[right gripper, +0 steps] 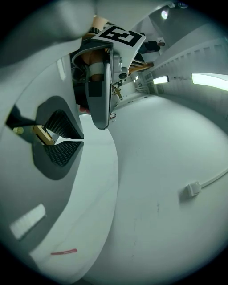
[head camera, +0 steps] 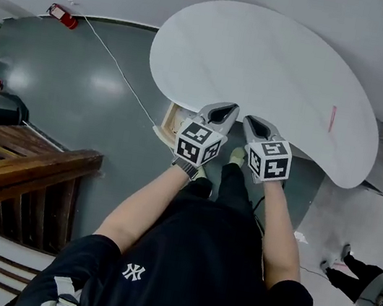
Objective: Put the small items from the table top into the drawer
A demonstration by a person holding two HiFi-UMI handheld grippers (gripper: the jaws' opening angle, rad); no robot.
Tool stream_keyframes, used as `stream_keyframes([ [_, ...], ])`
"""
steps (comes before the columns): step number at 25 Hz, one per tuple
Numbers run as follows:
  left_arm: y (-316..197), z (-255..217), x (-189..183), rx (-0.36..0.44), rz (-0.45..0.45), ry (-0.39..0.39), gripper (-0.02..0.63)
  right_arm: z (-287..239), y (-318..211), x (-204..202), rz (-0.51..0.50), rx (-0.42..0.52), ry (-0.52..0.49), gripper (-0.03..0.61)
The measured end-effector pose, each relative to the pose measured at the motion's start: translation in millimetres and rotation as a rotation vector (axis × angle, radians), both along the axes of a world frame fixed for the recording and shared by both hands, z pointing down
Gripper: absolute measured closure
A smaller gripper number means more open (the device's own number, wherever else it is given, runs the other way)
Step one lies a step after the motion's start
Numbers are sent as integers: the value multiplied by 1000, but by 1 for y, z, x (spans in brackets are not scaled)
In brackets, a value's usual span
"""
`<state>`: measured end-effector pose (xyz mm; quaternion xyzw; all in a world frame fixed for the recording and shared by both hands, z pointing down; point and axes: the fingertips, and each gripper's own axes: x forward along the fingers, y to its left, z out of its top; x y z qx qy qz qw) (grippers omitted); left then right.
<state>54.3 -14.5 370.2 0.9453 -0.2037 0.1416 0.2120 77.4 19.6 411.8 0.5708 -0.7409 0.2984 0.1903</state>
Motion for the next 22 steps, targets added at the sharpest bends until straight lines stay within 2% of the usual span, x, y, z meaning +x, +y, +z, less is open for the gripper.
stream_keyframes([
  [6, 16, 3, 58, -13, 80, 1, 614, -1, 10, 50, 75, 22, -16, 506],
  [13, 36, 14, 115, -31, 154, -8, 614, 11, 28, 104, 147, 4, -30, 511],
  [22, 52, 29, 176, -57, 219, -20, 614, 25, 45, 167, 230, -27, 18, 499],
])
